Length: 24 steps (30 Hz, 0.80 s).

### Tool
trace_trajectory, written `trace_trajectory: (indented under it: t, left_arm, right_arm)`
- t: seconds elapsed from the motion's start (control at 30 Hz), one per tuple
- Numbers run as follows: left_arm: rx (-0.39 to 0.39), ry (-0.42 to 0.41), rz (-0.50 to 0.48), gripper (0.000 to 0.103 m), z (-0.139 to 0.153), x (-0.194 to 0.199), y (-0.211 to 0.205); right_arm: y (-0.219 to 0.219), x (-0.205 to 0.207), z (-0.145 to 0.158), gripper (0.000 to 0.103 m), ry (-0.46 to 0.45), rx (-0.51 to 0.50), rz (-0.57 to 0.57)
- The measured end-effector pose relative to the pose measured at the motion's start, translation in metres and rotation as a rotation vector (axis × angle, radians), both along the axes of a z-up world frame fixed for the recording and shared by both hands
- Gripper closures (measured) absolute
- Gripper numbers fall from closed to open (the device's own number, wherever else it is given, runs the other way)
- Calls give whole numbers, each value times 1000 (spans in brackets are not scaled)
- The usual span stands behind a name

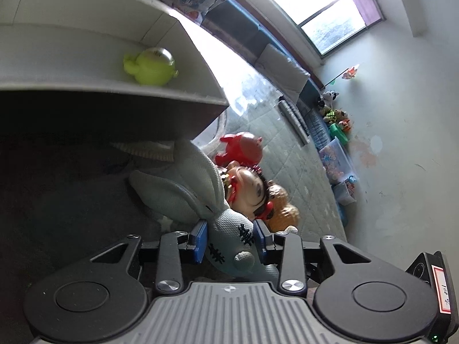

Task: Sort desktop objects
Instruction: 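Lift the white bunny plush with the left gripper toward the box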

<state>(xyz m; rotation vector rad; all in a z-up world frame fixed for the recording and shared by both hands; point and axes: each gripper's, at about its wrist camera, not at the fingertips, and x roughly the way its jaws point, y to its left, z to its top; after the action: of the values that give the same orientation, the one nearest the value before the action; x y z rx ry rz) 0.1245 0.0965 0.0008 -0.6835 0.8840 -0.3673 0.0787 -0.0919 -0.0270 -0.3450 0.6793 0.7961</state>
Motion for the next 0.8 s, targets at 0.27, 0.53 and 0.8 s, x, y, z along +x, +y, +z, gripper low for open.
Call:
trace_trajectory:
  t: [0.27,0.53,0.8]
  left_arm:
    - [15,-132,50,67,44,-2,17]
    - [16,-239,163,67,79,23,56]
    - [-6,-282,266,69,89,59,99]
  right_arm:
    - [15,11,34,73,-102,49,31]
    - [60,57,68,73,-218,51,87]
    - [110,113,80,73,-281,16,151]
